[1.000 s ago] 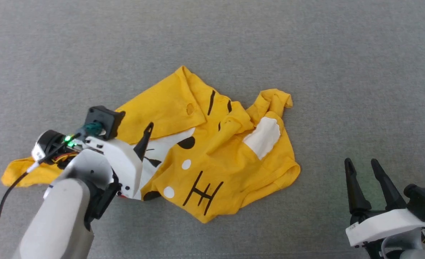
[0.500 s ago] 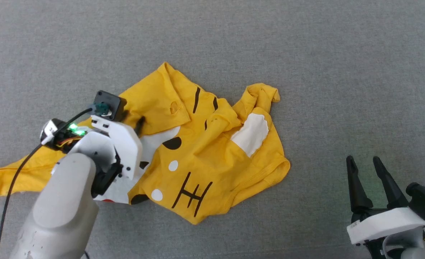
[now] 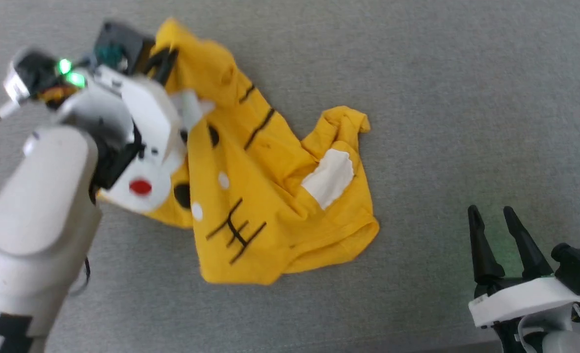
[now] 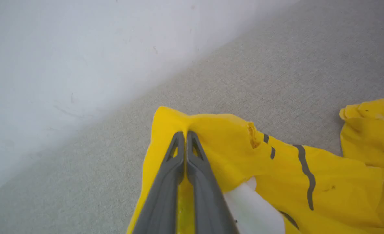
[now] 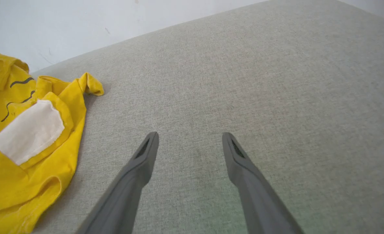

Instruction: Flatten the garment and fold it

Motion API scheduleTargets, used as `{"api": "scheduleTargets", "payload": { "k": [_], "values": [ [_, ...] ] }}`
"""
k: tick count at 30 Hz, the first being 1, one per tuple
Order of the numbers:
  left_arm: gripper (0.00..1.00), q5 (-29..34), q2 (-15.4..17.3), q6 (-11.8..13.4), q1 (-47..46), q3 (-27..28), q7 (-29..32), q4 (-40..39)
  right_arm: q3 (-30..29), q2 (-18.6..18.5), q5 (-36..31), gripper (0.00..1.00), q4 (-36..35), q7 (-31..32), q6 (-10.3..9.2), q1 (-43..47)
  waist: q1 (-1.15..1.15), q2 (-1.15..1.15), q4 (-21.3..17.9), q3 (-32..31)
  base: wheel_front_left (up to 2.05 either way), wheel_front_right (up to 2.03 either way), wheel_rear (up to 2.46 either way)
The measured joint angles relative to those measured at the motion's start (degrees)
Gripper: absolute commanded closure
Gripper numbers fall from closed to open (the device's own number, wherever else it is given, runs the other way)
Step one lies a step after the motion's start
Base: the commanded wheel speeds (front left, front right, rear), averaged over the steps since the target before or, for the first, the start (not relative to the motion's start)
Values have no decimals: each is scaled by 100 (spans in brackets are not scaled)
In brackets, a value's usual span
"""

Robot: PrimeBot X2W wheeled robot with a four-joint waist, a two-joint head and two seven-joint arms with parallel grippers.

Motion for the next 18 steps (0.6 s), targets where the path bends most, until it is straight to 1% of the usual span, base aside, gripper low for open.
{"api": "scheduleTargets", "payload": {
  "k": [4,8,13,18],
  "values": [
    [100,-216,220,-1,-612,-332,272,-567,97,-1,121,0,151,-156,0,-101,0,0,-194,131,0,0,0],
    [100,-294,359,-1,-1201,-552,349,-797,187,-2,260,0,361,-323,0,-193,0,0,-413,281,0,0,0],
    [100,-240,289,-1,-1779,-666,25,-594,405,-1,401,0,594,-490,0,-413,0,0,-690,504,0,0,0],
    [100,-20,135,11,-2099,-700,-454,29,597,-1,544,0,794,-624,0,-672,0,0,-1004,715,0,0,0]
  ]
}}
